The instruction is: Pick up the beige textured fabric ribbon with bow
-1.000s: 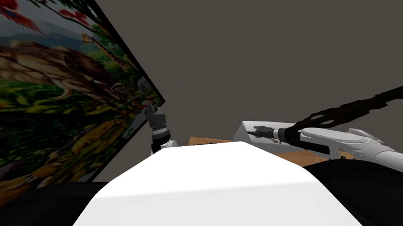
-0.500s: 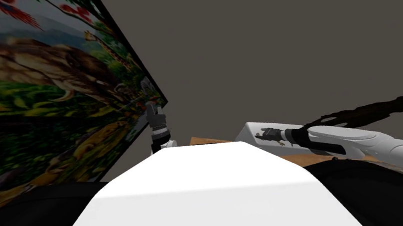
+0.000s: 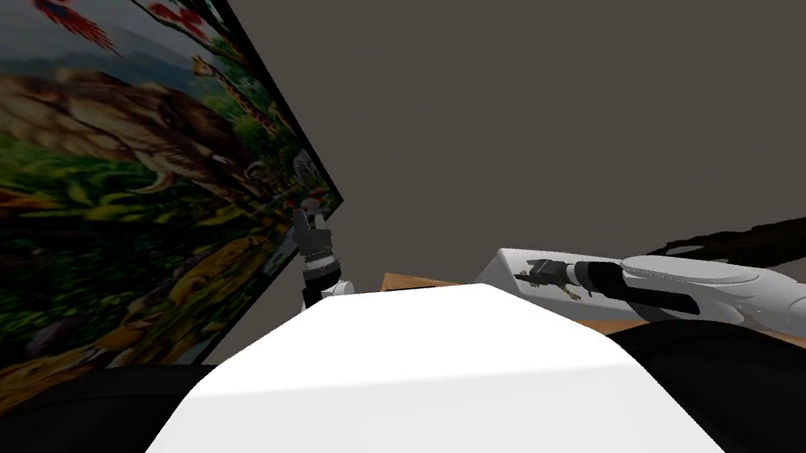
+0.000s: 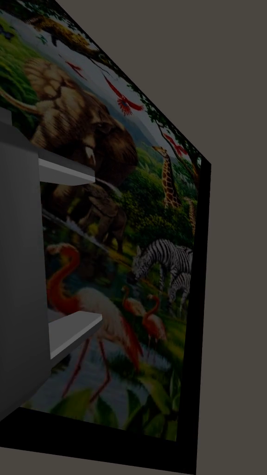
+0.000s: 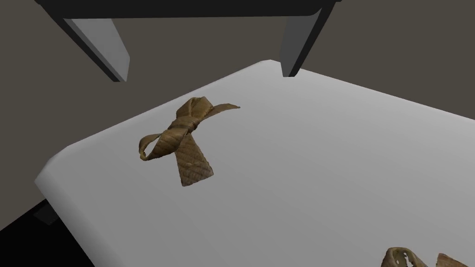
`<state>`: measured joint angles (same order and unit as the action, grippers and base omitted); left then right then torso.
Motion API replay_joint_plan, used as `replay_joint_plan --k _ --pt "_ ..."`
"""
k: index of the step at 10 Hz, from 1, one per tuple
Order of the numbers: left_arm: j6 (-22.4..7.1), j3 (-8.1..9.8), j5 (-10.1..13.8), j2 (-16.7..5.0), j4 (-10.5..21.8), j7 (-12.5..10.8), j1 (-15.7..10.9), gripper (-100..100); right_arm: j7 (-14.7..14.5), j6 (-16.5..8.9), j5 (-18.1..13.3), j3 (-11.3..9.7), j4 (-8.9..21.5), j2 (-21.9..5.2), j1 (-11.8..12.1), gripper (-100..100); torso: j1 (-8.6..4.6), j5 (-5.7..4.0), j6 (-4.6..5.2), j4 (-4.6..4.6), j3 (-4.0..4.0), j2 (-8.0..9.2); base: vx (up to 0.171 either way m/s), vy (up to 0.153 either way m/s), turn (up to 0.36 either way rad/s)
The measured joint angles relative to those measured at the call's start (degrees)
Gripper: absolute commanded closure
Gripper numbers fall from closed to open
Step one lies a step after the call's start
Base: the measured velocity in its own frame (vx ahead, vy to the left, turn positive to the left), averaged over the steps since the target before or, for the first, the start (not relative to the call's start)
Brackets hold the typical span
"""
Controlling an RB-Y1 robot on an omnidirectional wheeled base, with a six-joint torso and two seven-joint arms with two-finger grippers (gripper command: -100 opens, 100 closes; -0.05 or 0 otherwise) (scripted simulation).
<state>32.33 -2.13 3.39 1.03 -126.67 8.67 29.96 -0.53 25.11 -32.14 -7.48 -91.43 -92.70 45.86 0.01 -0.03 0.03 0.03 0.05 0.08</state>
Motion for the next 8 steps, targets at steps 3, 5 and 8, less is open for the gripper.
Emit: replay_joint_plan --k 3,5,8 --pt "0.00 0.01 0.00 0.00 0.00 0.00 0.01 0 -0.10 -0.53 -0.09 -1.36 1.81 2.26 -0.81 100 -0.02 0.01 0.06 0.01 0.00 -0.02 -0.026 0.002 0.095" --pt "0.00 0.01 0.00 0.00 0.00 0.00 0.01 0 -0.10 -0.53 -0.09 -1.35 1.80 2.26 -0.79 100 -0.02 0.00 0.05 -0.02 -0.05 -0.11 0.000 0.000 0.000" --pt "0.00 0.01 0.00 0.00 0.00 0.00 0.01 0 -0.10 -0.53 -0.09 -1.35 1.80 2.26 -0.79 0 -0.02 0.00 0.05 -0.02 -0.07 -0.13 0.000 0.000 0.000"
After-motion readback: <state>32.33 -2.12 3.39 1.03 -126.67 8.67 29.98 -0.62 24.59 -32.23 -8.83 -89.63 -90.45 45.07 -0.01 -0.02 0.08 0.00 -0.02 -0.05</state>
